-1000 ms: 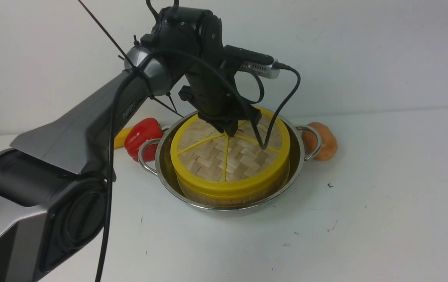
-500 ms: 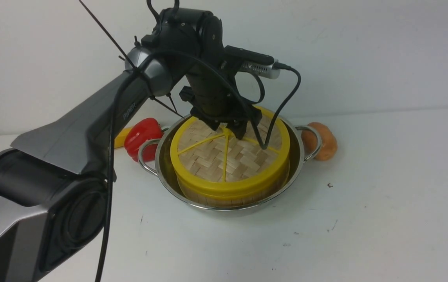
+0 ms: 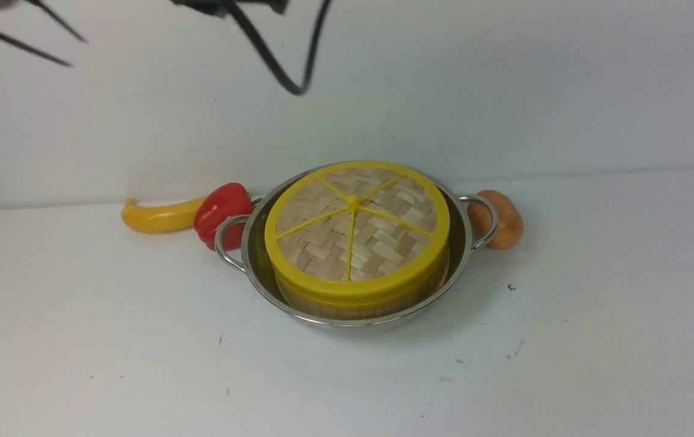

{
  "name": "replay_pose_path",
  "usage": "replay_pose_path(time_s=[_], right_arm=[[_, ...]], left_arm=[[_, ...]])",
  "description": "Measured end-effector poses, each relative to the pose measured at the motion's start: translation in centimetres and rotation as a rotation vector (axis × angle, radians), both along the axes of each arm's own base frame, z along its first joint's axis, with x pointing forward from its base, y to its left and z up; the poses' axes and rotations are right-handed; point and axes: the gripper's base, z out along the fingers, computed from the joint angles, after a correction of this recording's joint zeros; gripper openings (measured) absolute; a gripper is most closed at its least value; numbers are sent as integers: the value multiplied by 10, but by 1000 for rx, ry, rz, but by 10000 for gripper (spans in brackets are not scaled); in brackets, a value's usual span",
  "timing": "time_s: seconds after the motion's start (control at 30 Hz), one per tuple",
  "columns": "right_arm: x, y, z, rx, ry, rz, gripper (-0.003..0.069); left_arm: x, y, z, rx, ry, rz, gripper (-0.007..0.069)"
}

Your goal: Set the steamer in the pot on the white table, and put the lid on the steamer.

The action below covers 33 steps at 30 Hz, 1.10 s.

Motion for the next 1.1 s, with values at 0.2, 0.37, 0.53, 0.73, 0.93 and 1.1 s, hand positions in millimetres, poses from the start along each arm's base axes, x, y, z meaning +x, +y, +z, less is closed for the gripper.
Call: replay_pose_path(time_s=[0.2, 0.37, 0.53, 0.73, 0.93, 1.1], right_arm=[[-70, -34, -60, -95, 36, -60, 351], [-94, -43, -121, -126, 92, -52, 215], [-111, -48, -192, -130, 55, -24, 48], [-117, -47, -239, -85, -75, 10, -7], [-117, -42, -250, 26, -66, 35, -3], [-119, -37, -250, 109, -39, 68, 3]], left_arm=[[-113, 50, 30, -74, -43, 21, -22], [-171, 71, -4, -112, -45, -24, -21], [-218, 89, -86, -130, 30, -30, -21], [-250, 102, -157, -171, 51, -20, -21], [-269, 105, -162, -313, -85, -48, -11], [-275, 104, -162, -385, -82, -45, -1]])
